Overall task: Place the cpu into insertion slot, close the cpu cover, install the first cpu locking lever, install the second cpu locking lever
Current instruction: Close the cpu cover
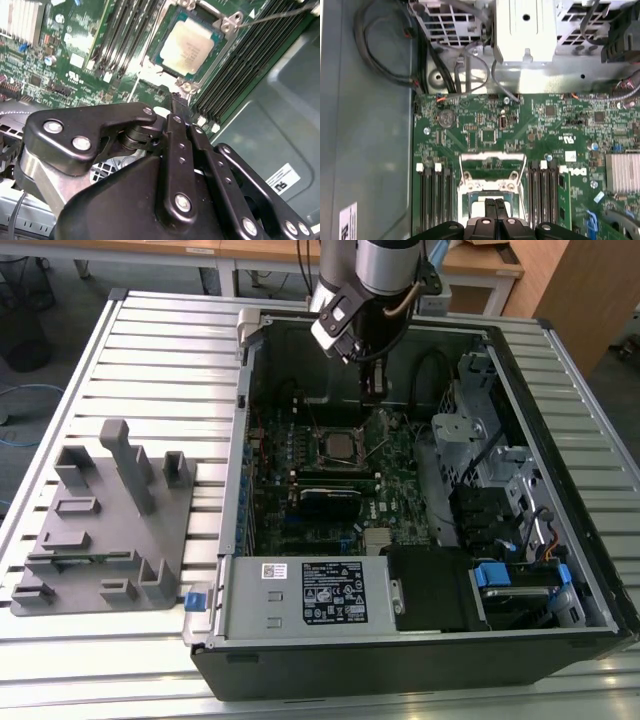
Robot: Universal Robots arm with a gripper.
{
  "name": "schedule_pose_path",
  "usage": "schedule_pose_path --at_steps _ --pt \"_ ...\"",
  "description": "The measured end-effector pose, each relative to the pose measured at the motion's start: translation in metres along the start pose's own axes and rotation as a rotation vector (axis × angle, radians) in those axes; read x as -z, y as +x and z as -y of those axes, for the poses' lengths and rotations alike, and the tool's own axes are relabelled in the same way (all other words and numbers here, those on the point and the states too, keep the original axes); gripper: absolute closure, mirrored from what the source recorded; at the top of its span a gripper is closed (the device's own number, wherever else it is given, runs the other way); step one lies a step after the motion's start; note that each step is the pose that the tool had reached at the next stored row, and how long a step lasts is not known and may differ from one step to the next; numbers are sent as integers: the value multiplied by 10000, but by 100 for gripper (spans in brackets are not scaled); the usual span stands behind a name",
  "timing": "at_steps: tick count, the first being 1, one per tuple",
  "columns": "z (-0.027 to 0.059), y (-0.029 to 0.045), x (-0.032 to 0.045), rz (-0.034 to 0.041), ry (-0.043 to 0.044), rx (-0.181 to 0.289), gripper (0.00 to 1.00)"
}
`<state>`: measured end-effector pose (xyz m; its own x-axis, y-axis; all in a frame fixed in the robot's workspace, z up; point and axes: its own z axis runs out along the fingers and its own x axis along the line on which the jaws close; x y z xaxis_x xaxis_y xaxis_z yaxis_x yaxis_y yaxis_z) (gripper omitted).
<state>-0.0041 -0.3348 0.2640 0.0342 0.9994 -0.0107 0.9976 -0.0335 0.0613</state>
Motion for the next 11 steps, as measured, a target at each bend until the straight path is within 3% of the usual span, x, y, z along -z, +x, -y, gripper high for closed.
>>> schedule_pose_path --at_steps 7,11 --pt "-134 5 -9 2 1 1 89" --pt "-149 5 -10 1 0 -1 89"
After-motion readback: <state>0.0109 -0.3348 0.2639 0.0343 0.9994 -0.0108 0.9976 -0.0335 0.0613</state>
